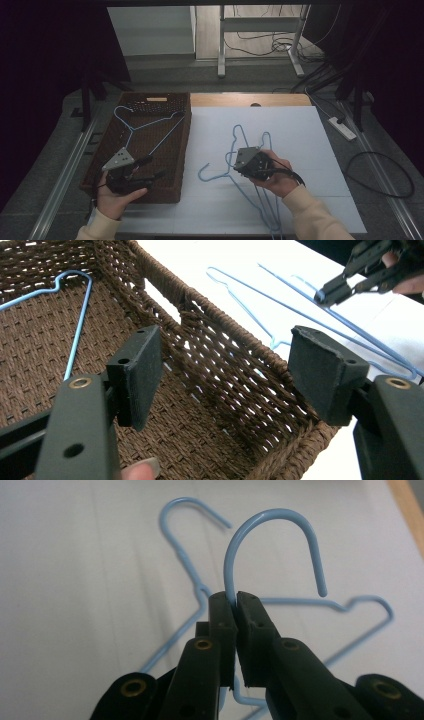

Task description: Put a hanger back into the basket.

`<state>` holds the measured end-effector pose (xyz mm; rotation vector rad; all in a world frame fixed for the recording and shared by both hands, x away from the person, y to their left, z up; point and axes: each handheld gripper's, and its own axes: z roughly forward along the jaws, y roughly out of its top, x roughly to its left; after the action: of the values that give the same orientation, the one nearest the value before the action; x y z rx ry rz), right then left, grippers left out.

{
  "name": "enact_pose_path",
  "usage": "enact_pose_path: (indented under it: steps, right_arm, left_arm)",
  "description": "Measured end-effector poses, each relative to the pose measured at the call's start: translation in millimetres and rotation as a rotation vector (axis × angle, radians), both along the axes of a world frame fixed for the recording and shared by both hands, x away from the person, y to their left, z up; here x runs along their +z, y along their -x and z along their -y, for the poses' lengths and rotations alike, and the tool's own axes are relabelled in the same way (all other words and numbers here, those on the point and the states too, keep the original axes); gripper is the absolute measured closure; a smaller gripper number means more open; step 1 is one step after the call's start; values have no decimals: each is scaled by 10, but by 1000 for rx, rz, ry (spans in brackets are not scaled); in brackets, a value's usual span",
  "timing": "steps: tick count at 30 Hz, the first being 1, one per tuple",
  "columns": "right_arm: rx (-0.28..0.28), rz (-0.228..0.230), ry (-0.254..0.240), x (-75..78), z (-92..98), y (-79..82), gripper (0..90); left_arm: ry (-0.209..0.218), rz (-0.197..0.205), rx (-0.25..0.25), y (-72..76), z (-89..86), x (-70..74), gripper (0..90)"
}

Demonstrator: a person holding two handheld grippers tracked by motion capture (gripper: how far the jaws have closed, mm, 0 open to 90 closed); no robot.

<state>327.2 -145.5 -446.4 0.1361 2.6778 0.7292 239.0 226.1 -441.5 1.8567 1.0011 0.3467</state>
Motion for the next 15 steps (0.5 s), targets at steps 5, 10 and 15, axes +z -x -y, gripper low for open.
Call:
enact_pose_path:
  steps: [5, 10, 15]
  right_arm:
    - [-78, 1, -70, 123, 116, -29, 867]
    - [-144, 24, -140, 264, 209, -42, 868]
    - [-195, 47, -190, 363, 298, -34, 869]
  left_arm:
    - [-2, 6, -9, 9, 44, 17, 311]
    - [-7, 8, -35, 28, 130, 33, 313]
    - [-10, 3, -50, 31, 190, 31, 313]
